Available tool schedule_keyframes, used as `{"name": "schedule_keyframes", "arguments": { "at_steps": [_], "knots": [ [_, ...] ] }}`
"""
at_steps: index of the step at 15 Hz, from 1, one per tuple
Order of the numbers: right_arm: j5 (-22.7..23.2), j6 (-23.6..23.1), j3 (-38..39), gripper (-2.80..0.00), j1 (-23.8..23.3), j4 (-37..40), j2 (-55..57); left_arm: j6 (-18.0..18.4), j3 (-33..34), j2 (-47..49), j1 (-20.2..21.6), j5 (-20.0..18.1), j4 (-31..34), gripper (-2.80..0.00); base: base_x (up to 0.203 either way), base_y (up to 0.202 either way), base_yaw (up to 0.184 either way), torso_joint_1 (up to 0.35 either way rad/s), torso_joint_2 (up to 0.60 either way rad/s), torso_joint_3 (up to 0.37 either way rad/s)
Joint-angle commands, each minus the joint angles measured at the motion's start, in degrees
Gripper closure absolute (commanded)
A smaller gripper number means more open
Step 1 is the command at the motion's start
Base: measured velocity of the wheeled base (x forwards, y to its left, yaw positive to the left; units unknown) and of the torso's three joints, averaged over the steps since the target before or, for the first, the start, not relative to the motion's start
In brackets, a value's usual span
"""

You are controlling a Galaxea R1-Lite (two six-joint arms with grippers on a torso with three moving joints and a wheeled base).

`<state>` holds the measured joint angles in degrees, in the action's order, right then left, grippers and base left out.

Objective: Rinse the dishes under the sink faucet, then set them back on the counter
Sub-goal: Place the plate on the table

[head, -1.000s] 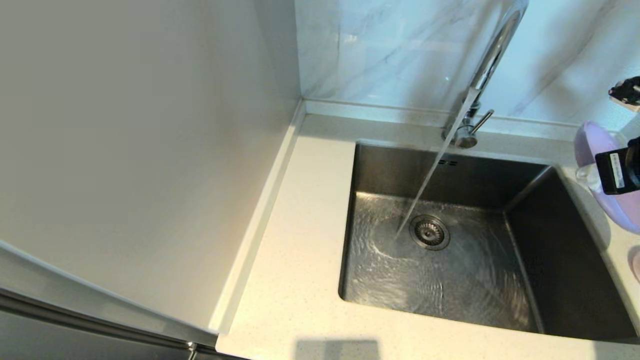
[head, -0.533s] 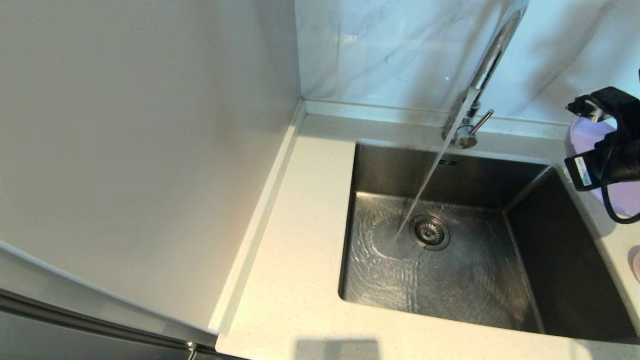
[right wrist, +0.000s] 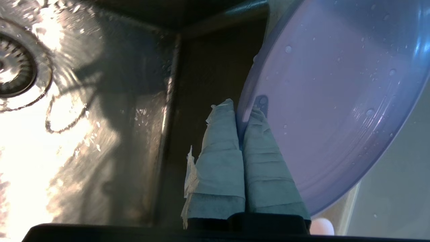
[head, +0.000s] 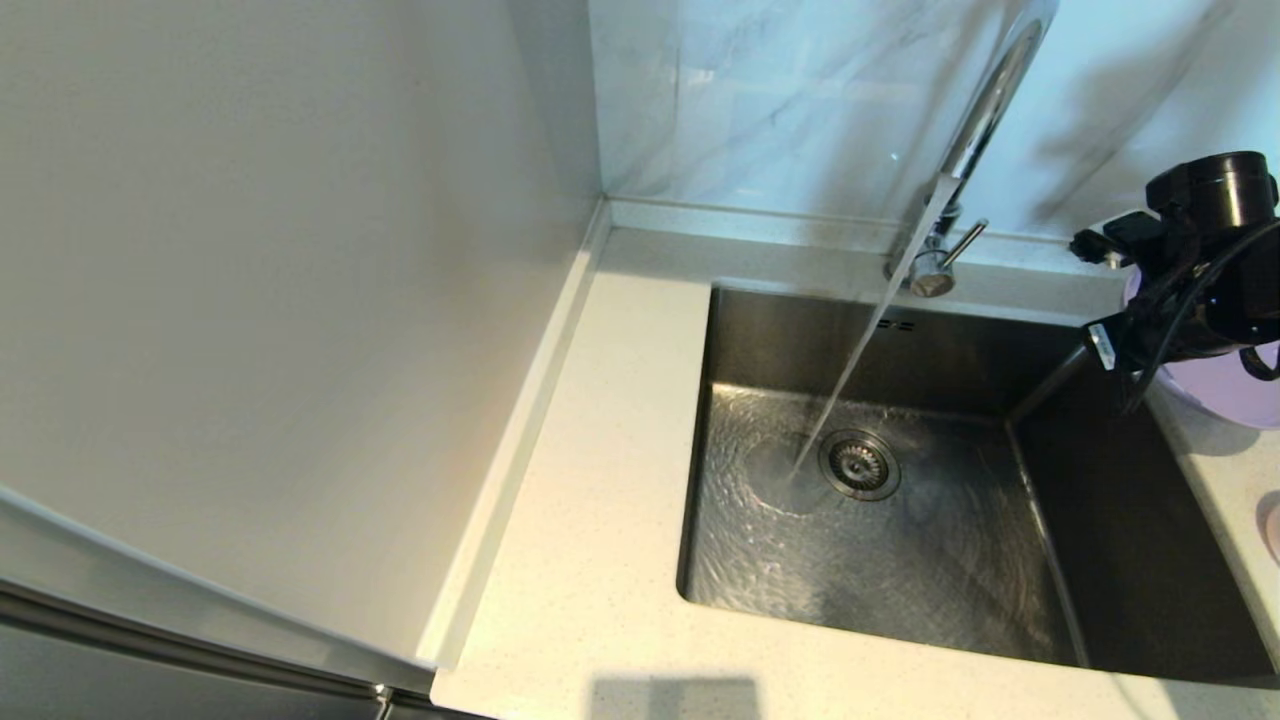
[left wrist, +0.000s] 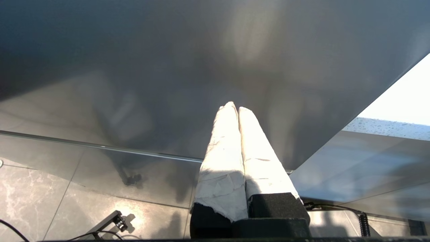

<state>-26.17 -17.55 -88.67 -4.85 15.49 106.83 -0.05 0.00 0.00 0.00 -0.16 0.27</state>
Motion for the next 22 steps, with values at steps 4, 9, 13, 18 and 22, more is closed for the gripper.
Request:
{"name": "schedule_keyframes", "arguments": {
  "at_steps": [4, 9, 13, 18, 22],
  "knots": [
    [-6.59, -0.25, -2.14, 0.0, -0.42, -7.99, 8.55, -0.04, 0.0, 0.0, 0.0, -0.02, 0.0, 0.0, 0.0, 0.0, 0.0, 0.0, 0.0, 0.0],
    [-9.49, 0.06, -6.98, 0.0, -1.4, -7.93, 11.48, -0.04, 0.0, 0.0, 0.0, -0.02, 0.0, 0.0, 0.0, 0.0, 0.0, 0.0, 0.0, 0.0],
    [-10.22, -0.25, -9.36, 0.0, -2.18, -7.76, 11.91, -0.04, 0.0, 0.0, 0.0, -0.02, 0.0, 0.0, 0.0, 0.0, 0.0, 0.0, 0.0, 0.0],
    [-10.22, -0.29, -9.34, 0.0, -2.18, -7.67, 10.14, -0.04, 0.0, 0.0, 0.0, -0.02, 0.0, 0.0, 0.0, 0.0, 0.0, 0.0, 0.0, 0.0],
    [-10.08, -2.53, -10.22, 0.0, -3.03, -7.65, 8.45, -0.04, 0.0, 0.0, 0.0, -0.02, 0.0, 0.0, 0.0, 0.0, 0.0, 0.0, 0.0, 0.0]
  ]
}}
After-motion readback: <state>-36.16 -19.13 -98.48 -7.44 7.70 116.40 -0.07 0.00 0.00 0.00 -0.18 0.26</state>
